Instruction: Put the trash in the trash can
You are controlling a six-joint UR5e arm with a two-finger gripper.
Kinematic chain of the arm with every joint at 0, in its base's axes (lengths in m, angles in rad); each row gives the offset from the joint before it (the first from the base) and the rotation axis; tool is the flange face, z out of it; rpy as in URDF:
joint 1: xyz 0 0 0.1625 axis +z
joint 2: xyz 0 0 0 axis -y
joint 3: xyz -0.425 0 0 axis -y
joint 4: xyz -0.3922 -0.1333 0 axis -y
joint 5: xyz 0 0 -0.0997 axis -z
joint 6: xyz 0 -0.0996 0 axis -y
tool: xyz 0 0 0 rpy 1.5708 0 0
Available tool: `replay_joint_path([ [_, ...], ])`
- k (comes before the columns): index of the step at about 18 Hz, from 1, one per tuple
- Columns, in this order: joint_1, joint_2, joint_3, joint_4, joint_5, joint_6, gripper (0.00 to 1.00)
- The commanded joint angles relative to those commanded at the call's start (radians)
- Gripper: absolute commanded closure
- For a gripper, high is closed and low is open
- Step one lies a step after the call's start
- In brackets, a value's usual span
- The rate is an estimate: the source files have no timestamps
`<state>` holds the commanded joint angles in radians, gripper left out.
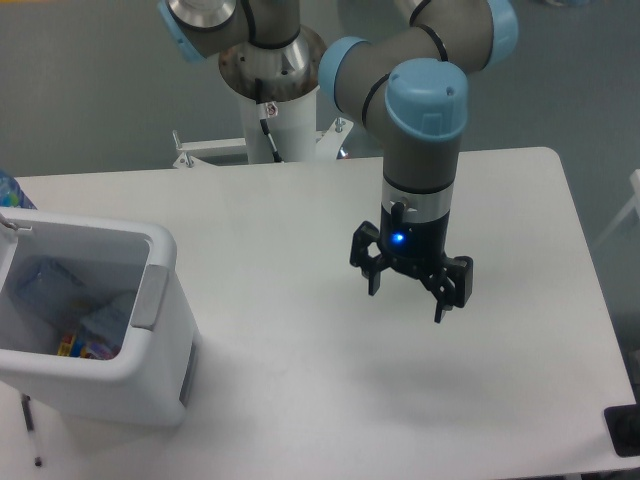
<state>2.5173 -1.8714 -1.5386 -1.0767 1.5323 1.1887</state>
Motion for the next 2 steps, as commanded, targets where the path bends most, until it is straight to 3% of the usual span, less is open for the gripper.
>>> replay_joint_path([
  [2,0.0,-0.005,0.0,-0.005,0.008,0.006,0.0],
])
